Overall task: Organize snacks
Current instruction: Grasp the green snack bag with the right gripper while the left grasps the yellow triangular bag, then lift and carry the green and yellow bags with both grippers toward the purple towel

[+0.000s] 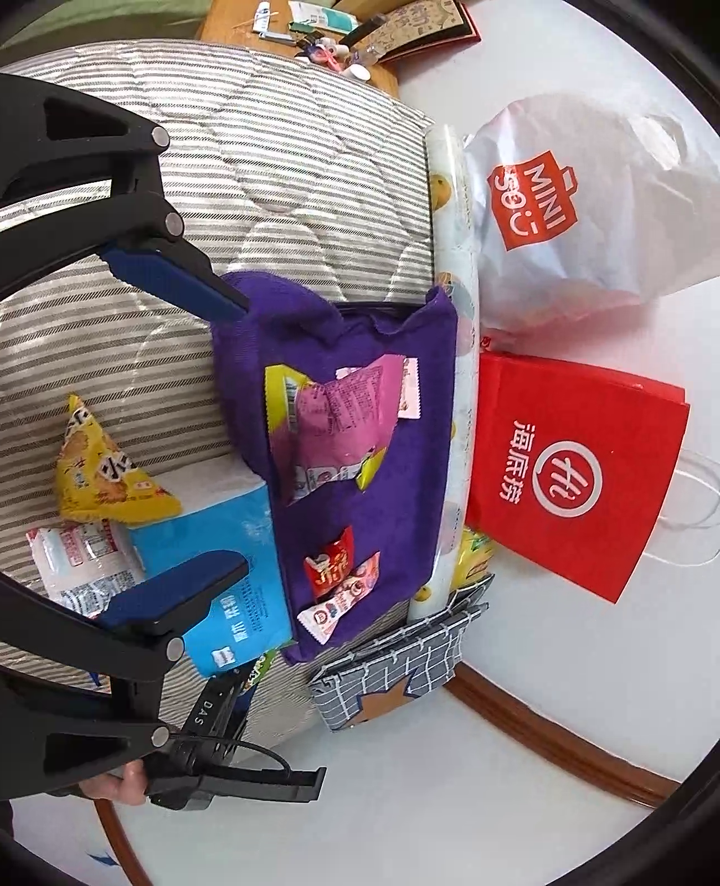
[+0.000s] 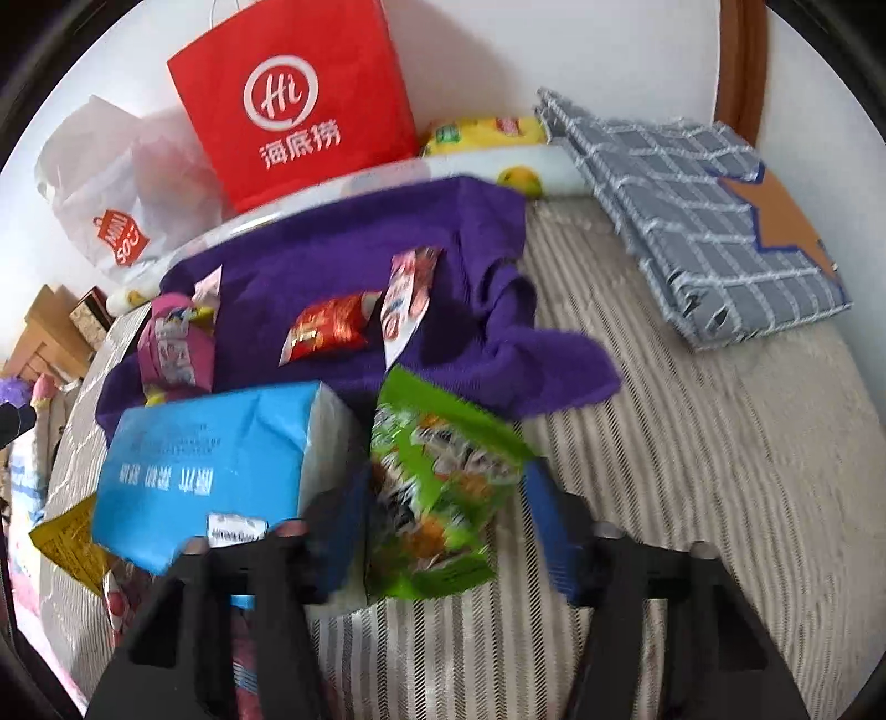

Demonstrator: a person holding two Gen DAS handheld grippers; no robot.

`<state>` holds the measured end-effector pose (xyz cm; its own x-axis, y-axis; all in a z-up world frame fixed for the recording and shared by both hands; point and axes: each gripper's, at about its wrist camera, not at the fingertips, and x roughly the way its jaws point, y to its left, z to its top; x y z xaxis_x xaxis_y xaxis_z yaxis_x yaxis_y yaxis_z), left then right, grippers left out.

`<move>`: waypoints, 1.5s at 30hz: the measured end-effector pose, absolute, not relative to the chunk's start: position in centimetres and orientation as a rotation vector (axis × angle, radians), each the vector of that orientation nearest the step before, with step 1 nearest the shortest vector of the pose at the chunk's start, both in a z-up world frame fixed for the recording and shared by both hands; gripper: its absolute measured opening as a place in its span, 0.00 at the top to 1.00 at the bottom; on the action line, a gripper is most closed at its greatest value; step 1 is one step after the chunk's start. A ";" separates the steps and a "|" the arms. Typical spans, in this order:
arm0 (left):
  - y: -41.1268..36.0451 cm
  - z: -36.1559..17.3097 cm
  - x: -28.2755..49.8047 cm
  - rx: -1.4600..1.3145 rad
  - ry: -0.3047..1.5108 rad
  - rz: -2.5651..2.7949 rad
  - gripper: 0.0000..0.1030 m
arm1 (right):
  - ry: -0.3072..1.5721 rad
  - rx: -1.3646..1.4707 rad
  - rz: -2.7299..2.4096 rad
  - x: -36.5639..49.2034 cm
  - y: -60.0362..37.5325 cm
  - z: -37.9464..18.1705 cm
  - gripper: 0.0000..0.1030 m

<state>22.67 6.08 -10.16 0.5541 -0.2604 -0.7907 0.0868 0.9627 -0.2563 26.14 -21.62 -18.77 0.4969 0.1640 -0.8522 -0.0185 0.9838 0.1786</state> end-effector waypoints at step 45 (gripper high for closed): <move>7.0 -16.8 16.8 -0.165 1.133 -0.143 0.53 | 0.949 0.097 0.052 15.2 -23.1 -16.6 0.60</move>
